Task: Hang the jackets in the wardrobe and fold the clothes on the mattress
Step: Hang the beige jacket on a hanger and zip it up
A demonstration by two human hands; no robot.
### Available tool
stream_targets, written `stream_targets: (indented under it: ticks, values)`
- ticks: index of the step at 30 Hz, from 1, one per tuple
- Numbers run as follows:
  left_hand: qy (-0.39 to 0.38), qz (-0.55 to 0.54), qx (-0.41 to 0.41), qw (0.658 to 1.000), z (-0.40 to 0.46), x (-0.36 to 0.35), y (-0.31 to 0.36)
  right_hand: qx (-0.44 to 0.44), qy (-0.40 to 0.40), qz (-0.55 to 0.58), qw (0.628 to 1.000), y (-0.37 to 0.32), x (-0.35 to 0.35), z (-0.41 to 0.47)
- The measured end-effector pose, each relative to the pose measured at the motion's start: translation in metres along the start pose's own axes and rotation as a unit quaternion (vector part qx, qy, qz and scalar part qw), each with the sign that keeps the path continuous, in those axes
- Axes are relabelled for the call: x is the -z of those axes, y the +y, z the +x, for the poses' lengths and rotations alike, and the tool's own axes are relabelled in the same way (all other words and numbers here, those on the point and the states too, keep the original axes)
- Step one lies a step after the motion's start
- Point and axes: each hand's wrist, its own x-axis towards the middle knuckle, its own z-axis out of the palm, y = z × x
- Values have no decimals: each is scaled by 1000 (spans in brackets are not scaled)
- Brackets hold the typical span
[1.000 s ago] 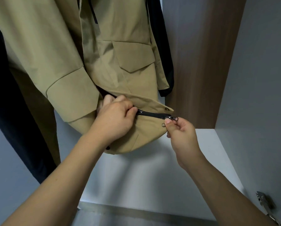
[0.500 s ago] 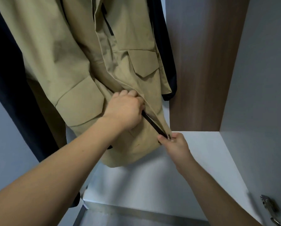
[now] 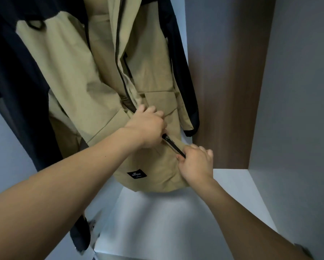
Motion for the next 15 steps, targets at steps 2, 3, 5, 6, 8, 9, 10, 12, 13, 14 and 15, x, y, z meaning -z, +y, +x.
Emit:
stream_targets:
  ticks: [2,3,5,6,8,9,10,12,13,14,15]
  values:
    - [72,57,47,995,-4,10,-22,-34,-63,-7,997,7,2,-1]
    - [112,82,66,988,-6,15,-33,-42,-95,-17,994,10,4,1]
    - [172,113,79,975,-10,23,-44,-27,-104,-9,994,2,13,7]
    - [187,109,74,974,-9,27,-45,-10,-82,19,996,-8,20,13]
    - [186,88,40,978,-6,36,-40,36,-14,82,996,-36,36,29]
    - [178,91,7,980,-4,39,-37,63,11,88,994,-50,43,38]
    - [168,102,-25,980,-3,41,-35,84,13,75,994,-62,49,47]
    - [154,123,-50,979,-3,44,-38,99,-16,34,994,-73,56,58]
    - [146,132,-44,979,-4,46,-43,99,-30,25,994,-73,56,60]
    - [142,142,-33,979,-5,50,-50,97,-42,24,994,-70,56,61]
    - [145,148,-13,978,-6,55,-59,93,-51,28,994,-65,56,60]
